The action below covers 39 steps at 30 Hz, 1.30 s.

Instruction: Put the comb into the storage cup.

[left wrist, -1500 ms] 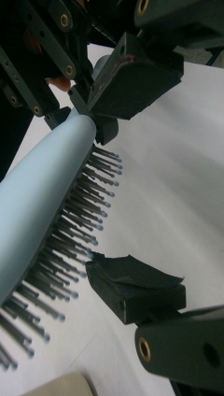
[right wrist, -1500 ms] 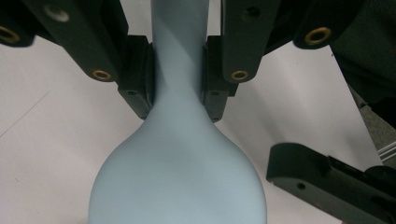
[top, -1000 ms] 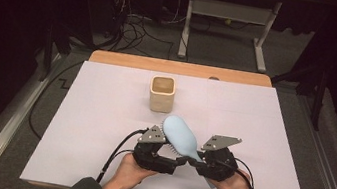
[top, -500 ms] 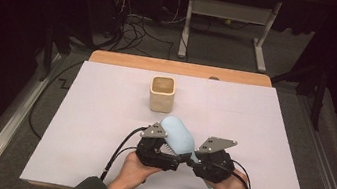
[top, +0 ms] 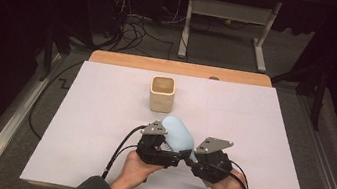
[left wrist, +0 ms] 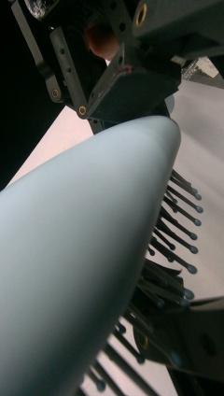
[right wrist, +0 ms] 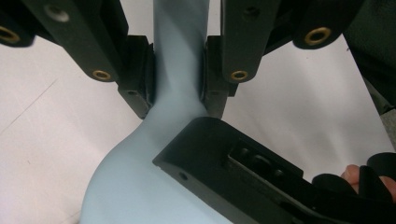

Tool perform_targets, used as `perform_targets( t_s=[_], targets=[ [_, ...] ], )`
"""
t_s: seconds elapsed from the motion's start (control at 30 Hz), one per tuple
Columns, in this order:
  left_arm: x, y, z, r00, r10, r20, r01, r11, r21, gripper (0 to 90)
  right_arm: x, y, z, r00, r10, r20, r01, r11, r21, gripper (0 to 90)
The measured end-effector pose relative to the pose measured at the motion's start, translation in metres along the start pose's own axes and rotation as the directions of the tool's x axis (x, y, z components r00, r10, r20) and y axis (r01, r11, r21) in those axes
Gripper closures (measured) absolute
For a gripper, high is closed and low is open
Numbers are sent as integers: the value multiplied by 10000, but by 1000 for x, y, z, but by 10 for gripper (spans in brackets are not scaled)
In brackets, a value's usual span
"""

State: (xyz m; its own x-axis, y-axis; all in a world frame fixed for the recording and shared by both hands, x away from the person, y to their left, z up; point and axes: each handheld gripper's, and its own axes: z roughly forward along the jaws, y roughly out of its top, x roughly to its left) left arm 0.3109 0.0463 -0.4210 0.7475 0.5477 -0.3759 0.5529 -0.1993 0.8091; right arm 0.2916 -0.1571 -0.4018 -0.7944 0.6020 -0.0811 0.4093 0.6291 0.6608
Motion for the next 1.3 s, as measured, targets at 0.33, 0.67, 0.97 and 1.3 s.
perform_targets(
  t_s=[0.33, 0.67, 0.97, 1.3],
  targets=[
    [1, 5, -3, 9993, -322, 167, 324, 9994, -122, 355, 0, 1, 1, 9996, -79, 255, 82, 9999, -110, 705],
    [-1, 8, -6, 9981, -506, 348, 509, 9987, -84, 428, 0, 2, 1, 9994, -94, 343, 103, 9996, -250, 705],
    [-3, 11, -7, 9986, -431, 315, 431, 9991, 7, 468, 0, 2, 2, 9995, -69, 314, 80, 9993, -366, 704],
    [-5, 14, -10, 9990, -318, 313, 317, 9995, 54, 499, -1, 1, 1, 9997, -41, 235, 55, 9982, -595, 700]
  ],
)
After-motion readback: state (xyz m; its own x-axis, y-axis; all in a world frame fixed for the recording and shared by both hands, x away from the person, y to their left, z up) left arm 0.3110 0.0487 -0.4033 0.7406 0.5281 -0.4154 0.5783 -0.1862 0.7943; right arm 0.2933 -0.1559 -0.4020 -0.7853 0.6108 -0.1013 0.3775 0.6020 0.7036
